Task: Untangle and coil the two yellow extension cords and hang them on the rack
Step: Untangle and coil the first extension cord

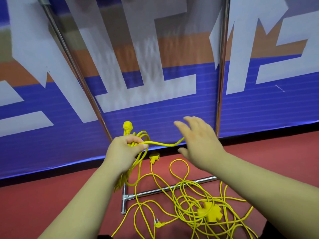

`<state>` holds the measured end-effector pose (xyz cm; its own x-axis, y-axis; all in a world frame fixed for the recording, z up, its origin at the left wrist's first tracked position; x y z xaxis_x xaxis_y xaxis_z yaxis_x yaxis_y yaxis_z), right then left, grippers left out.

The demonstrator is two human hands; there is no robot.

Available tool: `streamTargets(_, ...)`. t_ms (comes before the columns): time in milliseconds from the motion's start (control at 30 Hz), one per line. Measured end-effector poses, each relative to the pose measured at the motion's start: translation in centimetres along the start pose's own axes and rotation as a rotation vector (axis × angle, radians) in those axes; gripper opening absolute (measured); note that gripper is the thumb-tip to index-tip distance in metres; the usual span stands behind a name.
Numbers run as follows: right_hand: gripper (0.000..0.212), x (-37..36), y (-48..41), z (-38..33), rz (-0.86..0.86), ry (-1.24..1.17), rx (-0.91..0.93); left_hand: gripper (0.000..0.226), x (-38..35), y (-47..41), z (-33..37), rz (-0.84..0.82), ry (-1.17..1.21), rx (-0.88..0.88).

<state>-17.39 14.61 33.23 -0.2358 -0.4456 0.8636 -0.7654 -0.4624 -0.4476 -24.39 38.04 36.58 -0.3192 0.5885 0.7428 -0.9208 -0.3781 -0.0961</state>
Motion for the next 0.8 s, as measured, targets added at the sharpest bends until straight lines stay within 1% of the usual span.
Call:
streamTargets(33, 0.079, -0.3, 0.0, -0.6, 0.014, -0.004, 0.076, 0.011, -0.1, 0.2, 0.4, -0.007, 0.008, -0.013)
streamTargets(100, 0.046, -0.7, 0.1, -1.2, -0.019, -0.026, 0.159, 0.010, -0.2, 0.4, 0.9, -0.019, 0.069, -0.020)
streamTargets(133, 0.029, -0.7, 0.1, -1.3, -0.086, -0.094, 0.163, 0.010, -0.2, 0.5, 1.1, -0.020, 0.114, -0.019)
streamTargets(167, 0.020, -0.6, 0.2, -1.4, -0.171, -0.215, 0.146, 0.009, -0.1, 0.5, 1.1, -0.019, 0.162, -0.017)
streamTargets(200, 0.018, -0.3, 0.2, -1.5, -0.230, -0.376, 0.128, 0.007, 0.0, 0.5, 1.1, -0.017, 0.213, -0.011)
streamTargets(267, 0.017, 0.2, 0.0, -1.6, -0.242, -0.681, 0.064, 0.005, 0.3, 0.2, 0.7, -0.019, 0.331, 0.015)
streamTargets(300, 0.018, 0.5, -0.1, -1.5, -0.228, -0.791, 0.013, 0.008, 0.5, -0.1, 0.3, -0.011, 0.395, 0.032)
streamTargets(367, 0.025, 0.7, -0.3, -0.8, -0.218, -0.941, -0.148, 0.013, 1.0, -0.9, -0.7, 0.025, 0.555, 0.082)
streamTargets(433, 0.027, 0.6, -0.3, 0.3, -0.212, -1.031, -0.332, 0.015, 1.7, -1.9, -1.7, 0.051, 0.750, 0.129)
streamTargets(500, 0.029, 0.4, -0.1, 1.3, -0.222, -1.114, -0.483, 0.016, 2.4, -2.6, -2.4, 0.071, 0.891, 0.150)
streamTargets(633, 0.029, 0.0, 0.2, 2.4, -0.296, -1.316, -0.762, 0.016, 3.3, -3.3, -3.0, 0.132, 1.005, 0.130)
streamTargets(700, 0.022, -0.1, 0.3, 2.6, -0.320, -1.345, -0.827, 0.017, 3.3, -3.4, -3.3, 0.142, 1.013, 0.119)
streamTargets(733, 0.022, -0.2, 0.3, 2.6, -0.321, -1.347, -0.831, 0.020, 3.2, -3.5, -3.5, 0.139, 1.005, 0.118)
streamTargets(800, 0.021, -0.4, 0.6, 2.6, -0.329, -1.303, -0.776, 0.024, 2.9, -3.5, -3.7, 0.117, 0.979, 0.115)
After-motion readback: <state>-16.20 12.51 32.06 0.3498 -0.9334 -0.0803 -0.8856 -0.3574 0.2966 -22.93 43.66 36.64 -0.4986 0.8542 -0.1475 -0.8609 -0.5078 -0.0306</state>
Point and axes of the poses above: each hand's wrist, its own y-axis away from the middle knuckle, its own x-axis out of the back of the hand, z = x × y, the point moved 1 cm from there along -y, towards the middle knuckle, and after that the axes turned 9 degrees about -y, right-handed, at the moved point
